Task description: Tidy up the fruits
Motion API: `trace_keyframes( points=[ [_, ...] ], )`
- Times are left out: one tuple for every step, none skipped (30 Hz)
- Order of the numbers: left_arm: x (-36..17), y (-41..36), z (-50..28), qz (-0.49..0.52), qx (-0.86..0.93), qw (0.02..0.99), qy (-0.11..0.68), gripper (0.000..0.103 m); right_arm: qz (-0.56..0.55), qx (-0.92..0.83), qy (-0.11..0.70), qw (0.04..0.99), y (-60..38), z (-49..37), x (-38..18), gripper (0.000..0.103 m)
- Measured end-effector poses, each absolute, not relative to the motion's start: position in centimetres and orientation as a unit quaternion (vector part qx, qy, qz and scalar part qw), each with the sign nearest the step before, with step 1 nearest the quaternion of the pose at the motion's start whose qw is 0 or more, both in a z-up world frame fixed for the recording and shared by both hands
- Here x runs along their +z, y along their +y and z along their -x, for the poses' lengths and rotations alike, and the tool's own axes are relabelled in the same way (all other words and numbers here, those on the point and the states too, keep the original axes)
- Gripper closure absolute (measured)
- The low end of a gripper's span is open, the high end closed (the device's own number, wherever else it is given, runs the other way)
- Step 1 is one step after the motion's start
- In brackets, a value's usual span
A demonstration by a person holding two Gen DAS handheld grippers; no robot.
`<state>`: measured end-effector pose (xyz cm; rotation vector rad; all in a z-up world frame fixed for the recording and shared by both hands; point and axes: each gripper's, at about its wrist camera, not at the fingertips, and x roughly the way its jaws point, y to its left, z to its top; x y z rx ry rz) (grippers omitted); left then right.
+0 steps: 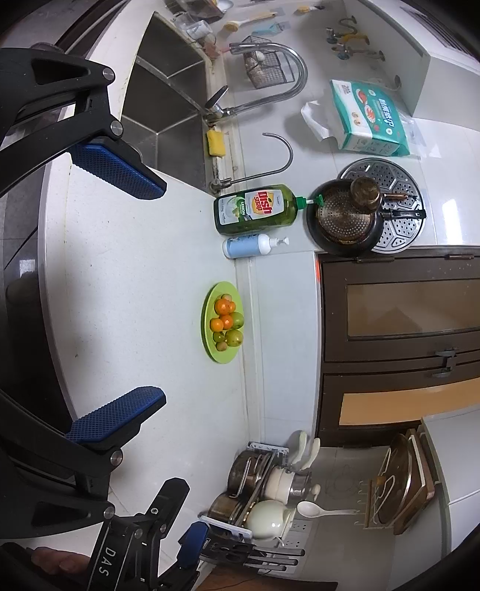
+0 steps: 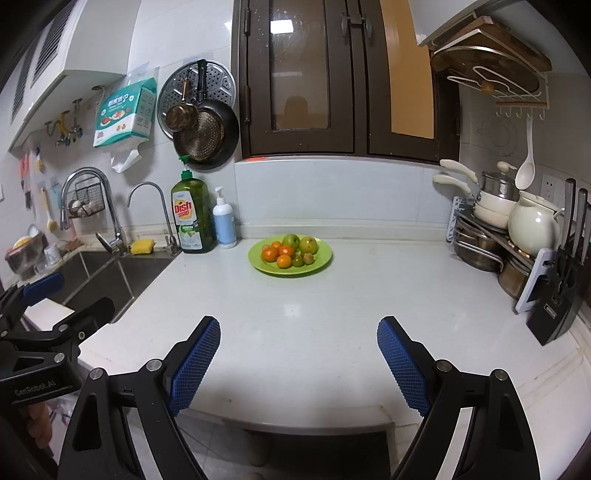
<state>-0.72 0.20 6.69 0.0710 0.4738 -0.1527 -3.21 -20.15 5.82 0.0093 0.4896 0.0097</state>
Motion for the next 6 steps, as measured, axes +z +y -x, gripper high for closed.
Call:
trace_keyframes(
  points=[
    [6.66,0.23,0.69,-0.035,-0.075,0.969,0.235,0.000,-0.004,0.005,0.243,0.970,-20.10,3.18,5.82,0.015],
    [6.65,0.27,0.68,-0.035,-0.074,0.969,0.235,0.000,-0.004,0.006,0.243,0.970,-20.06,3.16,5.80,0.015],
    [6.65,0.28,0.63,-0.035,-0.074,0.969,0.235,0.000,-0.004,0.006,0.244,0.970,-20.00,3.08,5.78,0.015],
    [6.64,0.31,0.61,-0.035,-0.074,0.969,0.235,0.000,-0.004,0.006,0.244,0.970,-19.96,3.09,5.76,0.015],
    [6.63,0.30,0.62,-0.035,-0.074,0.968,0.235,0.000,-0.004,0.006,0.245,0.970,-19.92,2.97,5.74,0.015],
    [6.58,0.35,0.59,-0.036,-0.074,0.968,0.236,0.000,-0.004,0.007,0.245,0.969,-19.88,2.83,5.74,0.015]
  ],
)
